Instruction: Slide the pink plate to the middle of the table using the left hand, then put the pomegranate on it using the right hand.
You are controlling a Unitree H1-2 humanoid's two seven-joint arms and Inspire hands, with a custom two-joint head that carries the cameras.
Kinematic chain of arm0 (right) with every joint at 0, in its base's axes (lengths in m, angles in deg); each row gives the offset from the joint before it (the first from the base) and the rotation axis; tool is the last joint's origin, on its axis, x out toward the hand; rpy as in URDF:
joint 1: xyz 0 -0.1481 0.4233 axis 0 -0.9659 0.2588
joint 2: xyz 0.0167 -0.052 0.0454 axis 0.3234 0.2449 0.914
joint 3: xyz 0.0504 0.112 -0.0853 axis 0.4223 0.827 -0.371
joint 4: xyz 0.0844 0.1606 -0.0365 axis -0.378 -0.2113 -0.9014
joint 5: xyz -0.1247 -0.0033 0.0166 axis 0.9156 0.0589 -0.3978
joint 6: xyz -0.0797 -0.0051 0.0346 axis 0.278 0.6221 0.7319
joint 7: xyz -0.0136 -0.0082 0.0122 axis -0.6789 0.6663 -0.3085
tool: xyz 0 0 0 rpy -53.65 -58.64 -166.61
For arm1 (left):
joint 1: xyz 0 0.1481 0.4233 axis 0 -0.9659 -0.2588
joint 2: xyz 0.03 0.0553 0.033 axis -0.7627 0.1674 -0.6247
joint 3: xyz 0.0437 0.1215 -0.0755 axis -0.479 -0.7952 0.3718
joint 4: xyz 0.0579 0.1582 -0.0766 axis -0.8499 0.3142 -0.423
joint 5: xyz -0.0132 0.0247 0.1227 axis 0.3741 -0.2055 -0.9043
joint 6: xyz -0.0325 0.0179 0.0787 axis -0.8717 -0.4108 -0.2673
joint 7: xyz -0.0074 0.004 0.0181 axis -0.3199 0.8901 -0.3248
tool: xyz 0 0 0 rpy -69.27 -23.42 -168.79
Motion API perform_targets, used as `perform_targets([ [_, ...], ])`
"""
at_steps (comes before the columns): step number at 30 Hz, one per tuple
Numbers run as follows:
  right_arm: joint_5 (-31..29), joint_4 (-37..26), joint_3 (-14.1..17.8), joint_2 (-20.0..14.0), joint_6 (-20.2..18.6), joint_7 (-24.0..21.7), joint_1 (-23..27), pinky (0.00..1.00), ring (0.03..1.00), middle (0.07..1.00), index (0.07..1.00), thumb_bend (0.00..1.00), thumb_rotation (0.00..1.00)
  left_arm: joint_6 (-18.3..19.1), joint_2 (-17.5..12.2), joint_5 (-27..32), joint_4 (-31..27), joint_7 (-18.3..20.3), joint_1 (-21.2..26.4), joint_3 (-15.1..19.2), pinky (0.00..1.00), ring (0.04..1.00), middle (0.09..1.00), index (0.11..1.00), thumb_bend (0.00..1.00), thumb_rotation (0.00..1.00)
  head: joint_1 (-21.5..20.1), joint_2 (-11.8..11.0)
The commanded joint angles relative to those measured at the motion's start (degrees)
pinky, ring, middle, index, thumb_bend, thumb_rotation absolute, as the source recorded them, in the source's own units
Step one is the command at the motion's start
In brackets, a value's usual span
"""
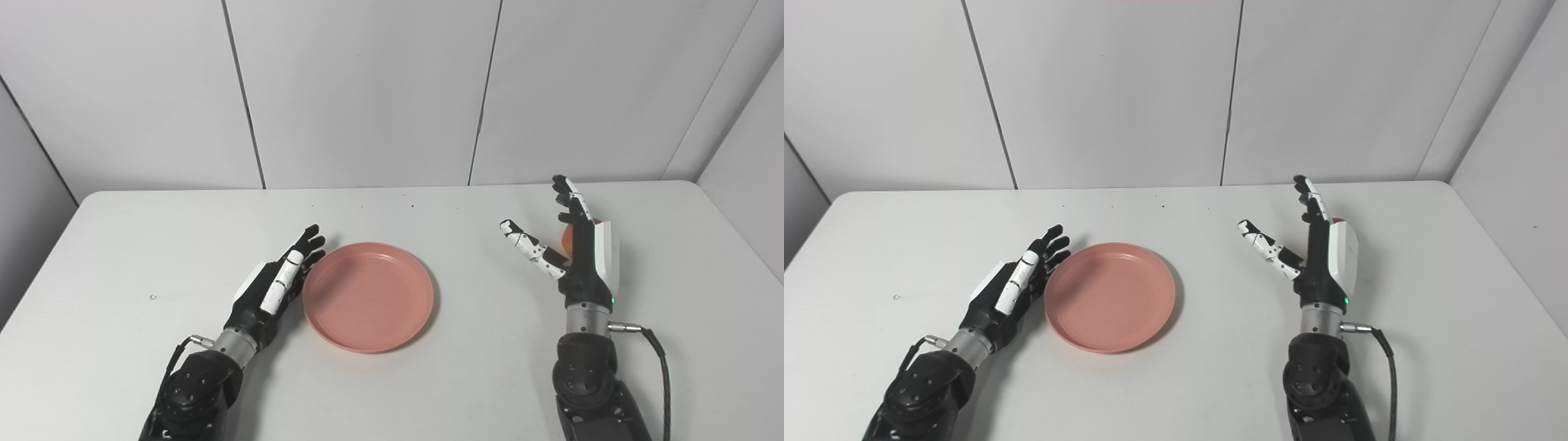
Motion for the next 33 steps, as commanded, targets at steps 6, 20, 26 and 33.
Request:
perform_targets([
  [6,0.4,-1.5,0.2,-0.2,-0.7,1.2,2.0,0.76,0.833,0.843,0.844,0.63,0.54,-0.8,-0.7,-0.2,-0.2,0.5,1.1,0.1,0.93,0.961,0.978,0.983,0.53,1.00,-0.1,-0.2],
  [20,-0.4,-0.9,1.3,-0.6,-0.1,2.4,2.8,0.76,0.829,0.848,0.843,0.65,0.55,-1.6,-0.8,-0.1,0.0,0.7,1.0,0.2,0.94,0.963,0.978,0.983,0.52,1.00,-0.2,-0.2],
  [26,-0.6,-0.3,2.2,-1.0,0.0,3.0,3.5,0.76,0.833,0.847,0.842,0.66,0.55,-1.2,-0.6,0.0,-0.1,0.6,1.0,0.3,0.93,0.962,0.977,0.982,0.52,1.00,-0.3,-0.3],
  [33,0.0,-1.0,3.5,-1.9,-1.9,2.8,3.9,0.78,0.850,0.865,0.847,0.65,0.54,-0.9,-0.6,0.1,-0.2,0.5,1.0,0.3,0.93,0.963,0.980,0.985,0.52,1.00,-0.3,-0.3],
])
